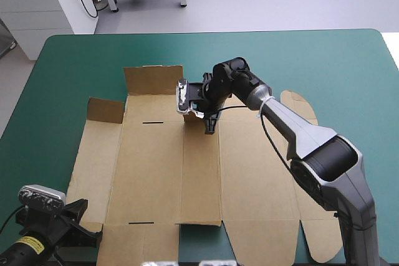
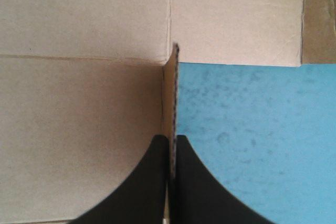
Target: Fold the box
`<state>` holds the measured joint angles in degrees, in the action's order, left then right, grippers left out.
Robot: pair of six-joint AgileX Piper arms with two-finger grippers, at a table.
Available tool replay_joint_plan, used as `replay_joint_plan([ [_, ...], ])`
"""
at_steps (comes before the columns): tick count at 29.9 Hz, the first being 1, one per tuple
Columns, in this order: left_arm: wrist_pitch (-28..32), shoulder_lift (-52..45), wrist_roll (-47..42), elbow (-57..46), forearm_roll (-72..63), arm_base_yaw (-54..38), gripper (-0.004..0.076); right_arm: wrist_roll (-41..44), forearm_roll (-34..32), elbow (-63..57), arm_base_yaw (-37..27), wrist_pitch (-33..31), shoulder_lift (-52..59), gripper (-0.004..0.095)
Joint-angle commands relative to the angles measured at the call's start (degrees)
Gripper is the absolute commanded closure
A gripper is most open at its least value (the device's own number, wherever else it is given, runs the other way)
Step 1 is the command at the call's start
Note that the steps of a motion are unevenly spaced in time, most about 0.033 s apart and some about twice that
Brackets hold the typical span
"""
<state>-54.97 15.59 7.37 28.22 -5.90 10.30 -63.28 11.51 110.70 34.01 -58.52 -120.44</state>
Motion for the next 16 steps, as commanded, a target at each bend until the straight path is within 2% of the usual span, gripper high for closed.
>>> replay_joint_plan([
  [1, 3.25, 0.58, -0.48, 1.33, -1.09, -0.08, 0.0731, 3.52, -2.45, 2.1, -0.11, 5.5, 3.31, 0.0929],
  [6, 3.25, 0.58, -0.48, 1.33, -1.09, -0.08, 0.0731, 7.81, -4.83, 2.1, -0.11, 6.96, 3.31, 0.0929],
  [16, 3.25, 0.58, -0.48, 1.33, -1.09, -0.08, 0.0731, 7.21, -6.93, 2.1, -0.11, 6.85, 3.31, 0.0909],
])
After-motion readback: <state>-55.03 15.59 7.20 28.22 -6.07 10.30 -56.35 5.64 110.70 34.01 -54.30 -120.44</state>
